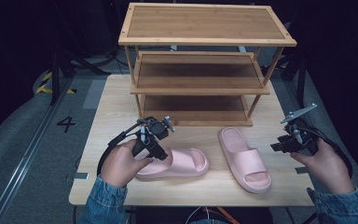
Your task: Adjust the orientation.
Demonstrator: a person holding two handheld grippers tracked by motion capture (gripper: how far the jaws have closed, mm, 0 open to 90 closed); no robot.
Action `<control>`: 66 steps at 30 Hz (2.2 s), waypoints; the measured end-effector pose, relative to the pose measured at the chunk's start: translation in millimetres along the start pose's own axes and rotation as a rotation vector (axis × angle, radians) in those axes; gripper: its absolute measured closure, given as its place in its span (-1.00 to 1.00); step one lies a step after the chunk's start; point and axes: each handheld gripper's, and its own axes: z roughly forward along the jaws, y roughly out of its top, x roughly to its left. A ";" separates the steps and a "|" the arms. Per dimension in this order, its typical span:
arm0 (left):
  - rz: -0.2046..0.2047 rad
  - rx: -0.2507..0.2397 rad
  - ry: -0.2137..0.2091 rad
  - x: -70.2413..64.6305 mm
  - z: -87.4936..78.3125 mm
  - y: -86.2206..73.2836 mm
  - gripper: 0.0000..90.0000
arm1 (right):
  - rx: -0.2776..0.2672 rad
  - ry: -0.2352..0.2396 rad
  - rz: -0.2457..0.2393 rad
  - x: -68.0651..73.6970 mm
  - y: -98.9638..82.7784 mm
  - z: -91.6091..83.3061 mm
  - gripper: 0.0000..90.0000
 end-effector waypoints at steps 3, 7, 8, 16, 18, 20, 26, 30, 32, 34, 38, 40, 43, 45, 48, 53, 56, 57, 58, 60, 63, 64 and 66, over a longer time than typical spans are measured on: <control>0.064 0.040 -0.002 -15.2 7.4 9.7 0.53 | 0.007 -0.001 0.003 -0.5 0.9 2.4 0.23; 0.070 0.070 0.002 -24.6 15.4 22.0 0.38 | 0.020 0.002 0.001 0.5 2.8 7.1 0.20; 0.079 0.070 0.002 -30.2 19.0 28.3 0.43 | 0.022 0.002 -0.001 0.9 3.2 8.1 0.19; 0.192 0.120 -0.034 -54.3 47.8 48.1 0.55 | 0.026 0.001 -0.019 2.3 4.1 11.2 0.19; 0.196 0.143 -0.051 -57.1 57.7 51.9 0.55 | 0.022 0.003 -0.027 3.0 3.8 10.6 0.20; 0.205 0.149 -0.055 -57.8 62.1 53.3 0.58 | 0.018 -0.016 -0.035 5.0 3.6 10.4 0.25; 0.198 0.208 -0.040 -60.6 81.0 57.2 0.70 | 0.038 -0.026 -0.052 7.9 3.5 13.7 0.31; 0.195 0.218 -0.030 -59.4 84.4 58.6 0.80 | 0.043 -0.024 -0.062 9.9 3.6 16.4 0.30; 0.192 0.203 -0.028 -57.4 84.7 58.7 0.82 | 0.044 -0.024 -0.061 10.5 3.8 16.3 0.30; 0.160 0.188 0.005 -49.9 84.1 59.8 0.84 | 0.044 -0.024 -0.062 11.0 4.0 16.8 0.30; 0.147 0.167 0.045 -37.4 83.1 63.7 0.84 | 0.046 -0.016 -0.056 10.3 3.9 18.8 0.29; 0.131 0.161 0.064 -31.8 82.8 64.9 0.84 | 0.050 -0.015 -0.057 10.0 4.0 19.5 0.29; 0.083 0.134 0.093 -15.4 82.3 65.7 0.84 | 0.061 -0.018 -0.058 11.1 3.6 22.3 0.28; 0.062 0.117 0.099 -10.8 82.2 65.5 0.83 | 0.061 -0.019 -0.057 11.9 3.7 22.5 0.27; 0.004 0.072 0.112 6.6 84.9 64.3 0.83 | 0.057 -0.024 -0.067 14.9 4.0 21.2 0.27; -0.027 0.055 0.095 10.4 82.5 62.5 0.68 | 0.061 -0.027 -0.061 14.4 2.1 20.8 0.27; -0.031 0.036 0.021 7.0 67.3 55.3 0.49 | 0.055 -0.027 -0.053 12.4 0.6 18.9 0.26; -0.030 0.030 0.012 5.8 60.3 51.2 0.44 | 0.052 -0.024 -0.052 11.6 0.2 17.9 0.26; -0.043 0.026 0.005 5.6 53.0 46.6 0.38 | 0.049 -0.024 -0.049 10.9 -0.1 17.1 0.26; -0.096 0.007 -0.001 6.3 40.5 36.7 0.31 | 0.046 -0.025 -0.047 9.7 0.1 15.7 0.25; -0.144 -0.004 0.050 10.1 27.4 22.4 0.25 | 0.039 -0.026 -0.046 8.3 3.6 15.5 0.24; -0.144 -0.004 0.050 10.1 27.4 22.4 0.23 | 0.039 -0.026 -0.046 8.3 3.6 15.5 0.24; -0.196 -0.009 0.056 19.9 27.0 13.2 0.23 | 0.031 -0.023 -0.058 10.7 7.9 14.5 0.24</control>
